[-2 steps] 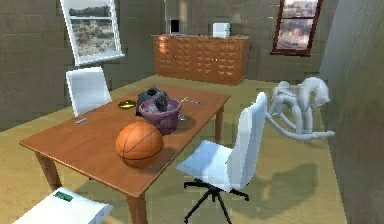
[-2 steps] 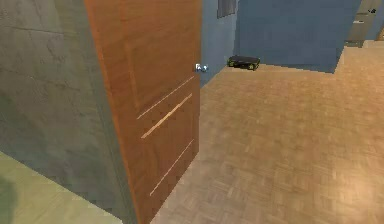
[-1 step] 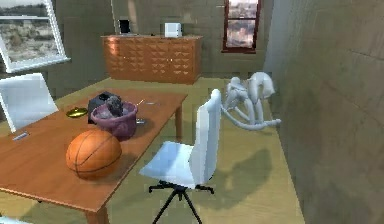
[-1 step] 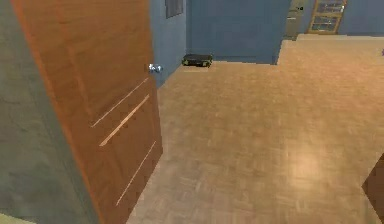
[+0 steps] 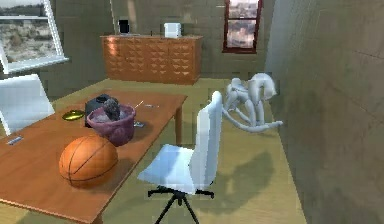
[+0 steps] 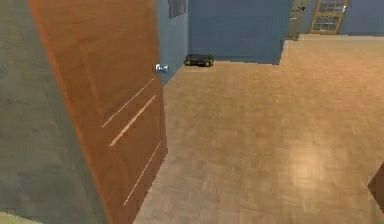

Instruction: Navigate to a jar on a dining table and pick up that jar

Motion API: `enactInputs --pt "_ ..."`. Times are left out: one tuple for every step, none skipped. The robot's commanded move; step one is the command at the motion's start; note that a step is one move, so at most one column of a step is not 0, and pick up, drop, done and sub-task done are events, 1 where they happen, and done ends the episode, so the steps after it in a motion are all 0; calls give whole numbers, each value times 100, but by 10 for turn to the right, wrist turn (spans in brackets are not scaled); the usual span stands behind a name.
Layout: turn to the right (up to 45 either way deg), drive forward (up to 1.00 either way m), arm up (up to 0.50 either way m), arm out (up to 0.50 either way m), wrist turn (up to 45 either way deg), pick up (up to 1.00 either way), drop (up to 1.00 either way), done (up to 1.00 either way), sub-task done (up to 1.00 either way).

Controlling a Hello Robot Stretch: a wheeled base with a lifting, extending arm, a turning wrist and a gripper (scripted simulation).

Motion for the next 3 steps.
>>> enactInputs --pt "-450 0 0 0 0 0 0 0 0" --pt "-450 0 0 0 0 0 0 0 0" --pt "0 60 0 0 0 0 0 0 0"
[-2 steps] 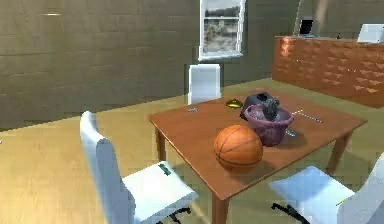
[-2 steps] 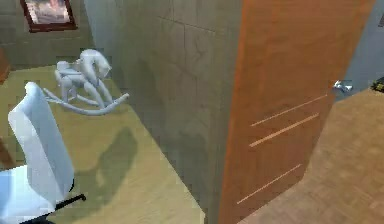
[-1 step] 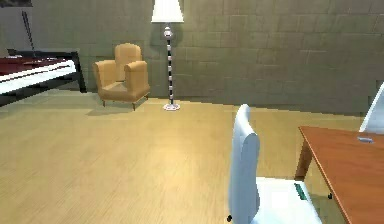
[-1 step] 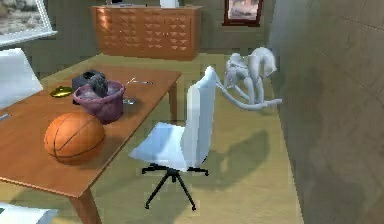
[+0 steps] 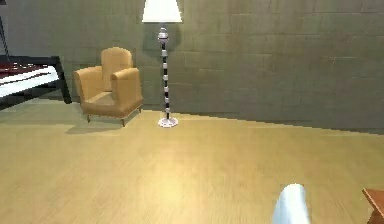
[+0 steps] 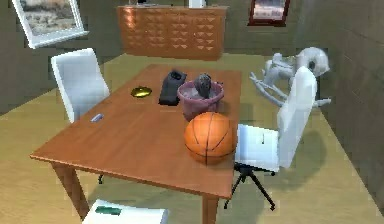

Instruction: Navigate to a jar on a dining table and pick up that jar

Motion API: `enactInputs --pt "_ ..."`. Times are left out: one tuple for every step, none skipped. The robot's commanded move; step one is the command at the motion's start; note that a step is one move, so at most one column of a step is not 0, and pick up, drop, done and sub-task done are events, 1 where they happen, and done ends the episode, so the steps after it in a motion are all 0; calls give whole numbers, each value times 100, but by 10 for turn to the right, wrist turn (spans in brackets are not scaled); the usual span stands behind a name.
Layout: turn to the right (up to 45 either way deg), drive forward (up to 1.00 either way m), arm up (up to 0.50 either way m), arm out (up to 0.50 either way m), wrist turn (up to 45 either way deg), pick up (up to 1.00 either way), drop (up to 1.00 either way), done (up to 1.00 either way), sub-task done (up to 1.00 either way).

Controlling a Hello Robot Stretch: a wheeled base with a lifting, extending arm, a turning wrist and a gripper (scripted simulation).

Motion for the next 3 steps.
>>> enactInputs --pt "-450 0 0 0 0 0 0 0 0" --pt "0 35 0 0 0 0 0 0 0" --pt "450 0 0 0 0 0 0 0 0"
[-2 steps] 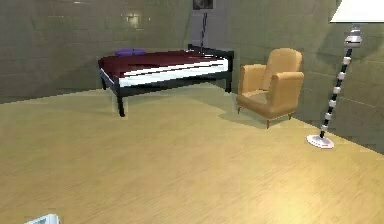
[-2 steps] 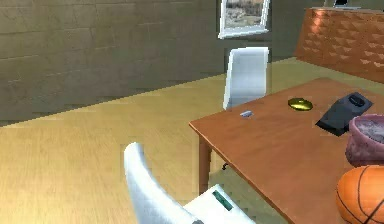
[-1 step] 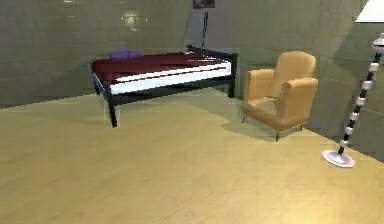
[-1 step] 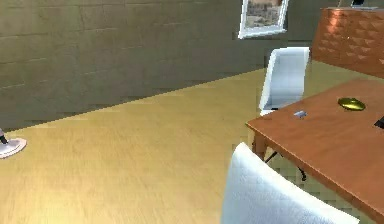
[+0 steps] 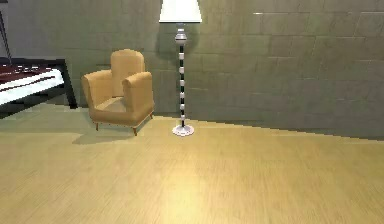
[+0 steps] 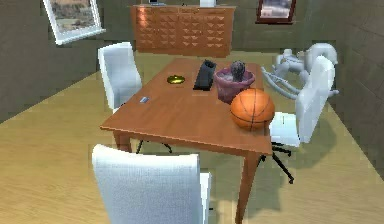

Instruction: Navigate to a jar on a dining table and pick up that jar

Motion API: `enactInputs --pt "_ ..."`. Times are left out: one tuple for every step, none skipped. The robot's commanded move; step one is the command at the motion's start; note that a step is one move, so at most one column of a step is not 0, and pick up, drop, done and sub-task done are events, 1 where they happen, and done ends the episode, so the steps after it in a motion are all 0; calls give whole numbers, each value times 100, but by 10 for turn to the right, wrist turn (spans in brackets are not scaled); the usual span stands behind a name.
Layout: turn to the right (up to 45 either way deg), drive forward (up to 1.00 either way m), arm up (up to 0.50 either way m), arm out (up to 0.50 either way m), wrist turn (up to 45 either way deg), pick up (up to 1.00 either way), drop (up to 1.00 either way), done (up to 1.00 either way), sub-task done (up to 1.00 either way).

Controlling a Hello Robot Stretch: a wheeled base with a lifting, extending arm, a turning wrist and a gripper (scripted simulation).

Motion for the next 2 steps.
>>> enactInputs --pt "0 70 0 0 0 0 0 0 0" --pt "450 0 0 0 0 0 0 0 0"
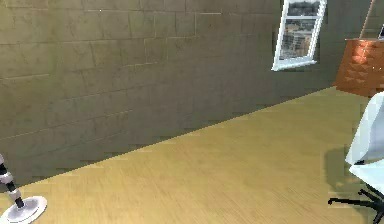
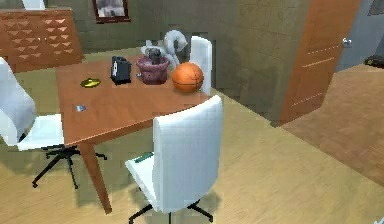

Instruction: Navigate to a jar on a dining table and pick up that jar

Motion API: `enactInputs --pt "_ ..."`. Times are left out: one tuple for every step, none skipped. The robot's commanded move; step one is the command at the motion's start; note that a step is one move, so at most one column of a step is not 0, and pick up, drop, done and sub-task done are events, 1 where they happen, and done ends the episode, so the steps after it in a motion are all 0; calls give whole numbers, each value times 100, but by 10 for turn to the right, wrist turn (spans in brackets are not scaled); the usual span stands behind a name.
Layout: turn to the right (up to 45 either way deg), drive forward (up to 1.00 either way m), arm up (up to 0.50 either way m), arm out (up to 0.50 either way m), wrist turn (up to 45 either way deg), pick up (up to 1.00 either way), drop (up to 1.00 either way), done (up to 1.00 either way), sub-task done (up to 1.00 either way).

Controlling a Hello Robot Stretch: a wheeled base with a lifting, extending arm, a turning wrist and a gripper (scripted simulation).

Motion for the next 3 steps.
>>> enactInputs --pt "180 0 0 0 0 0 0 0 0" --pt "0 100 0 0 0 0 0 0 0" --pt "60 0 0 0 0 0 0 0 0"
